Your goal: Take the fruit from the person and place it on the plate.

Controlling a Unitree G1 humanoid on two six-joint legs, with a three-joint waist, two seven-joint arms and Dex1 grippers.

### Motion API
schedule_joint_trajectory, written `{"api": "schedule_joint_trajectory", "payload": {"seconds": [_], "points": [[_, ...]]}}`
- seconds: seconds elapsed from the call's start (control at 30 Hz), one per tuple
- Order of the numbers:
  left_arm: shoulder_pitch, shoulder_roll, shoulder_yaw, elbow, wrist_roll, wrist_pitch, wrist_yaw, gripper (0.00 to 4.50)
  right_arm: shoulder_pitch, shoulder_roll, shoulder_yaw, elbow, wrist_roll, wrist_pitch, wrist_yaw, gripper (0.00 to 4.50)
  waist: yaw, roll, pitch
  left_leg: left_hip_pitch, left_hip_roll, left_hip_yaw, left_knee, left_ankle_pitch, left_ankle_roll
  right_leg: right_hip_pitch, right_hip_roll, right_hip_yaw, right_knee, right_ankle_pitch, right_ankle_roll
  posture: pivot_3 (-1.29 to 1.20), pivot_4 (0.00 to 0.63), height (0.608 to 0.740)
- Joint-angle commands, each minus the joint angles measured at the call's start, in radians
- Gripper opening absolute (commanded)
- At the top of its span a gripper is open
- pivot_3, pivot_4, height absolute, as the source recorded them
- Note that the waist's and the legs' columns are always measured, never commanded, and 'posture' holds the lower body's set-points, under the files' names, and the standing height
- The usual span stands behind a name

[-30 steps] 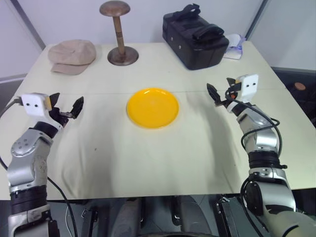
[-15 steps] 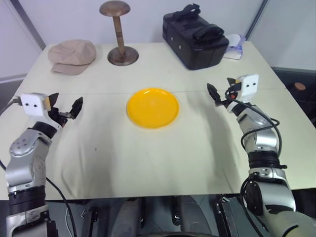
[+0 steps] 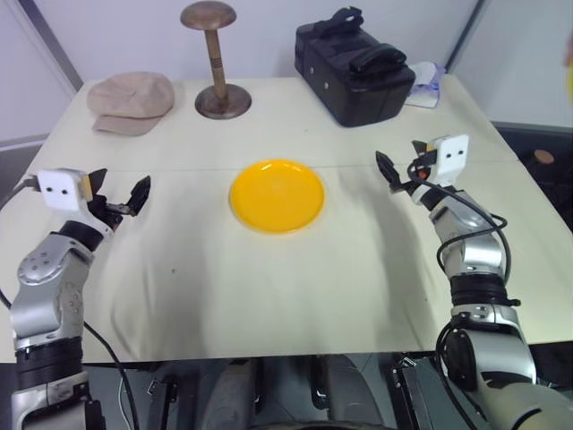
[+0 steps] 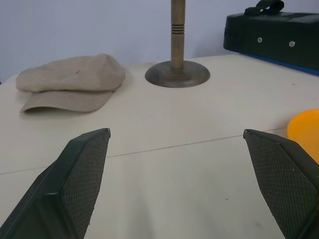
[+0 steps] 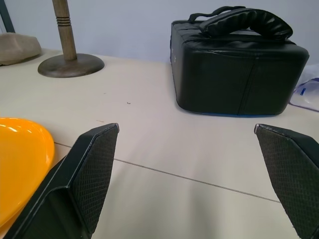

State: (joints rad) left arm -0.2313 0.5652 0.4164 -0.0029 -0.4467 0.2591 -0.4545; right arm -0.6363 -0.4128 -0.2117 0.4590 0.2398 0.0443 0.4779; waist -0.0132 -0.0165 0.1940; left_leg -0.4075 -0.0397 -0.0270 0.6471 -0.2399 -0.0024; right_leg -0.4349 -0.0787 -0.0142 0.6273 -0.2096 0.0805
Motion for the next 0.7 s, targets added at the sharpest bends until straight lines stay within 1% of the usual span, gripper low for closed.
{"api": "schedule_joint_trajectory", "payload": {"seconds": [0.03,0.57,0.7], "points": [[-0.002,0.015,0.02,-0.039,-0.005,-0.004,-0.003,4.5,-0.013,-0.006,-0.007,-0.018,0.003,-0.021,0.0,4.45,0.0,0.0,0.0,0.0,0.0,0.0,0.0,0.0,0.0,0.0,0.0,0.0,0.0,0.0,0.0,0.0,0.15,0.74],[0.005,0.021,0.027,-0.034,-0.006,-0.007,-0.012,4.5,-0.022,-0.002,0.0,-0.003,0.001,-0.028,0.003,4.45,0.0,0.0,0.0,0.0,0.0,0.0,0.0,0.0,0.0,0.0,0.0,0.0,0.0,0.0,0.0,0.0,0.15,0.74],[0.003,0.035,0.028,-0.027,-0.009,-0.007,-0.034,4.5,-0.024,-0.002,0.002,0.0,0.001,-0.03,0.004,4.45,0.0,0.0,0.0,0.0,0.0,0.0,0.0,0.0,0.0,0.0,0.0,0.0,0.0,0.0,0.0,0.0,0.15,0.74]]}}
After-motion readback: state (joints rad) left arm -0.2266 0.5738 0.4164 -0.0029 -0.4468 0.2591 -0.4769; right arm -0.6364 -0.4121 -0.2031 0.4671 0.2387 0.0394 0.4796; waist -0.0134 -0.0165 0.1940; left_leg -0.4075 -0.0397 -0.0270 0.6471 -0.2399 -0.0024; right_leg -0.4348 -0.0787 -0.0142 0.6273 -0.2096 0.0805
